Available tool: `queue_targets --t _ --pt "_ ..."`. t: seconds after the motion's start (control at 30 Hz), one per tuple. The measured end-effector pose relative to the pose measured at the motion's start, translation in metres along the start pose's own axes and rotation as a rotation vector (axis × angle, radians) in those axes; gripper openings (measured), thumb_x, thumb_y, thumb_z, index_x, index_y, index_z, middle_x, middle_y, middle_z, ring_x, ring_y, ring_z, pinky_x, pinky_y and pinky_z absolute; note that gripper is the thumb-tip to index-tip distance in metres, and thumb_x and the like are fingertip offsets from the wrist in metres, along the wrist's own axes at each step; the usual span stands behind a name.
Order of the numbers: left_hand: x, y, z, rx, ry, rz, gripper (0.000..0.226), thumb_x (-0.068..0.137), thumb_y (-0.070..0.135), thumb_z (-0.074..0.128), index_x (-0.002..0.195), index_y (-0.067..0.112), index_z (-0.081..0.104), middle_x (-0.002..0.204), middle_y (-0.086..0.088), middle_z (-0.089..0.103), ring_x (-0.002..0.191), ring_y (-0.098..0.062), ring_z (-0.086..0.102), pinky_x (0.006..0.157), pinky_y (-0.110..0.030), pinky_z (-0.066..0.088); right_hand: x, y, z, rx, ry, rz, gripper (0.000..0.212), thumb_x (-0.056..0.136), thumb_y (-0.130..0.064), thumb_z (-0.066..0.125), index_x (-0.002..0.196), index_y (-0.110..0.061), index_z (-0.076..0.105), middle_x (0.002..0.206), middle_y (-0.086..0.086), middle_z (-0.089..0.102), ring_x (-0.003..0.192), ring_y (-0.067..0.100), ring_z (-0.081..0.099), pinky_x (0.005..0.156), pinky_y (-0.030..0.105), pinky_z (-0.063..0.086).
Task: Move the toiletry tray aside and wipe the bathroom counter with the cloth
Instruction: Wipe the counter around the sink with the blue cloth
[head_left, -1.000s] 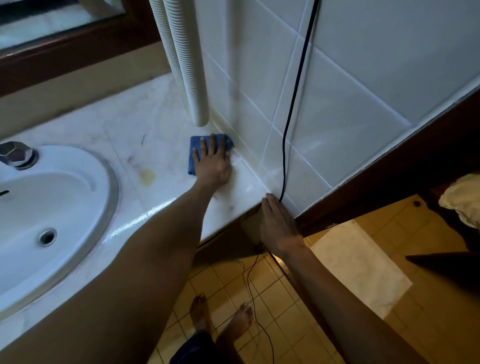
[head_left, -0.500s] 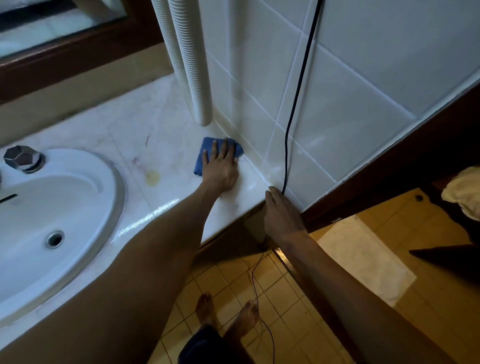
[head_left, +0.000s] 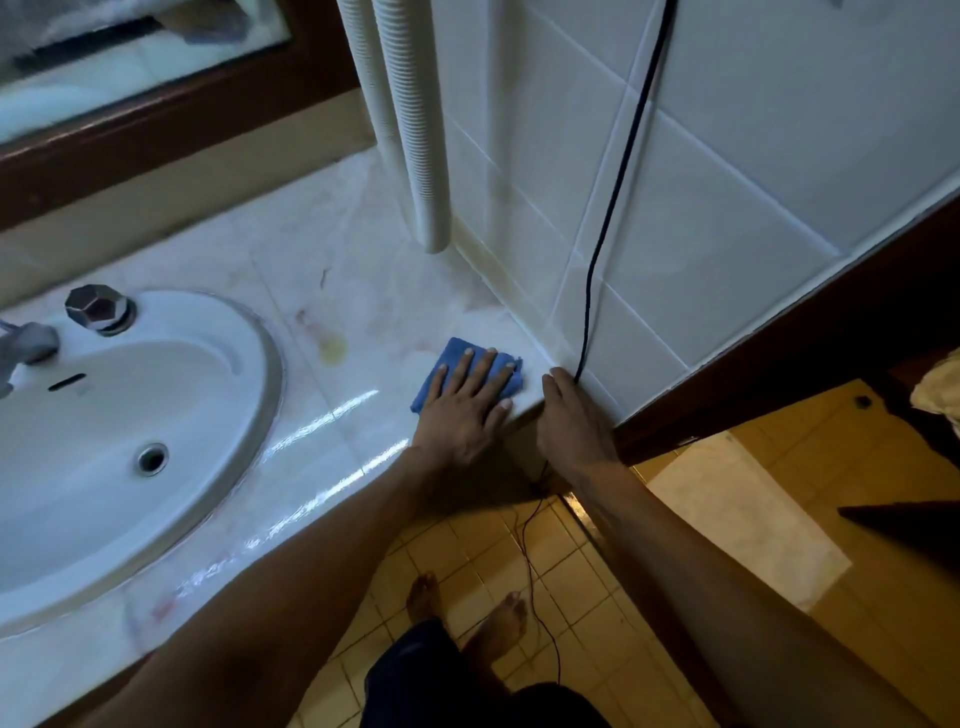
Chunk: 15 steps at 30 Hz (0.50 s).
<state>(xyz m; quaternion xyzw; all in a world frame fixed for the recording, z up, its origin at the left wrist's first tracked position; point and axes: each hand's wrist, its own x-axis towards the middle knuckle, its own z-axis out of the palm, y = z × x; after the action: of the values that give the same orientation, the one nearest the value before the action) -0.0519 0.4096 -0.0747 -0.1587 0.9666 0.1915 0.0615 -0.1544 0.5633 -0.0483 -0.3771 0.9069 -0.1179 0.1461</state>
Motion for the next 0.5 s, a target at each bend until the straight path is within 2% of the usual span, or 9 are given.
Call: queue_targets --t 0.1,0.17,0.27,0.37,0.5 --pt "-0.05 -0.038 -0.007 0.052 -0.014 0.056 0.055 0.105 0.054 0.013 0.159 0.043 0.003 0.169 0.012 -0.002 0.155 -0.014 -0.012 0.124 -0.042 -0.007 0.011 -0.013 0.002 -0.053 0.014 -0.112 0.047 0.093 -0.007 0.05 0.14 -0.002 0.045 0.151 0.016 0.041 0.134 0.03 0.047 0.106 0.036 0.043" --pt "-0.079 -0.071 -0.015 0.055 0.016 0.0 0.055 0.106 0.052 0.014 0.159 0.043 0.002 0.168 0.014 -0.003 0.155 -0.012 -0.012 0.125 -0.042 -0.004 0.021 -0.023 0.006 -0.088 0.012 -0.172 0.045 0.095 -0.007 0.044 0.139 0.001 0.047 0.152 0.019 0.039 0.137 0.031 0.044 0.108 0.038 0.042" --pt "-0.107 -0.116 -0.03 -0.02 0.099 -0.255 0.055 0.108 0.048 0.019 0.159 0.04 0.002 0.168 0.013 -0.003 0.155 -0.014 -0.011 0.126 -0.046 0.001 0.038 -0.042 0.015 -0.122 -0.039 -0.292 0.046 0.102 -0.015 0.029 0.145 0.0 0.04 0.16 0.019 0.027 0.15 0.029 0.023 0.12 0.037 0.028" --pt "-0.089 -0.135 -0.037 -0.139 0.236 -0.48 0.056 0.108 0.041 0.024 0.161 0.025 0.013 0.169 0.004 0.009 0.156 -0.019 0.0 0.126 -0.046 0.005 0.057 -0.068 0.019 -0.027 -0.005 -0.263 0.05 0.102 -0.017 0.042 0.147 0.002 0.036 0.158 0.02 0.03 0.148 0.031 0.029 0.119 0.039 0.031" --pt "-0.01 -0.135 -0.059 -0.363 0.417 -0.686 0.052 0.108 0.031 0.029 0.157 0.015 0.023 0.163 -0.01 0.027 0.152 -0.028 0.018 0.123 -0.047 0.009 0.075 -0.092 0.022 -0.001 -0.003 -0.265 0.05 0.102 -0.021 0.044 0.147 0.0 0.037 0.159 0.02 0.031 0.147 0.031 0.031 0.118 0.039 0.03"
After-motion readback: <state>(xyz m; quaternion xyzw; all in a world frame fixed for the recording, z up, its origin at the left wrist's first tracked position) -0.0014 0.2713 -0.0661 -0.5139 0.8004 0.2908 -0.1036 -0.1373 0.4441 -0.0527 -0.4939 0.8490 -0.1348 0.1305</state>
